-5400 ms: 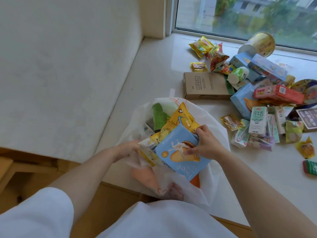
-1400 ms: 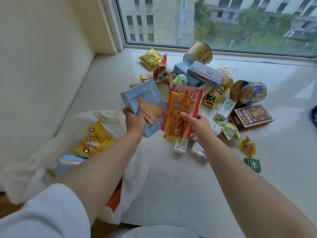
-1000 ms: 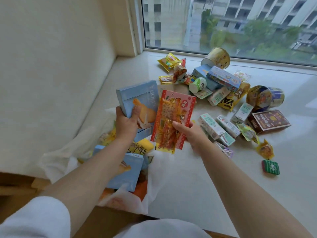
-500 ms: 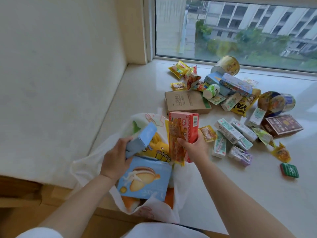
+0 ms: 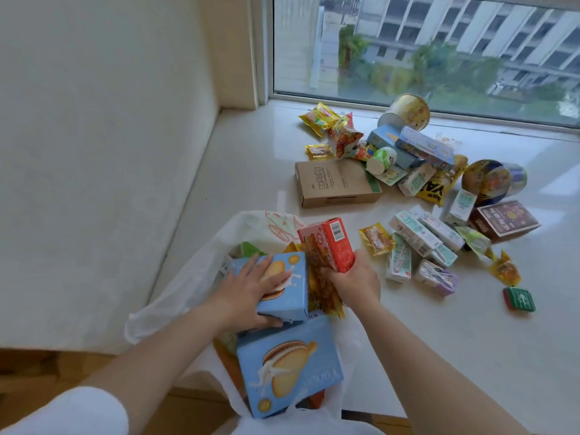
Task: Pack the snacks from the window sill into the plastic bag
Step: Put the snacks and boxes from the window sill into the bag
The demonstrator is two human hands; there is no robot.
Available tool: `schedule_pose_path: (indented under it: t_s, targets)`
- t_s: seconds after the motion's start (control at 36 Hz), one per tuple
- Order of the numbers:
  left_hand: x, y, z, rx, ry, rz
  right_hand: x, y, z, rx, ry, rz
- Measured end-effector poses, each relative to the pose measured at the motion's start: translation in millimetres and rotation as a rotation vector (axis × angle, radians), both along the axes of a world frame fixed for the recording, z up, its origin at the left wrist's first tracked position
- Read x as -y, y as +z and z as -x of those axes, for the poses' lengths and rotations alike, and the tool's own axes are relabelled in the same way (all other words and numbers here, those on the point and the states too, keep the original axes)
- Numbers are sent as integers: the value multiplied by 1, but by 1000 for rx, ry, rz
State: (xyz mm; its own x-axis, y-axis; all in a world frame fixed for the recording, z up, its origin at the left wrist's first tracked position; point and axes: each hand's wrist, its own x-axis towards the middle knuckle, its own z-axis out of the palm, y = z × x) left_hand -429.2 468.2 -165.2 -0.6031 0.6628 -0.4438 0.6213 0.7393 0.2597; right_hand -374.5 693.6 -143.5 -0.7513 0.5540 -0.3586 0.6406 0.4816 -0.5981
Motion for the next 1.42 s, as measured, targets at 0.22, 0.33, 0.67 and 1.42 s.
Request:
schedule_pose_path:
  t_s: [0.22,0.33,0.67,1.42]
  targets:
    - [28,-9,17,29,-72,64,-4,-2,1,29,-10,-37]
    - [42,-14,16,-13,-84,201,-2,-3,2,49,2,-77]
    - [3,45,46,85,-137,392,5,0,6,-33,-5,-124]
    - [-118,80,136,-161,380,-506,46,6,16,-300,473,-577]
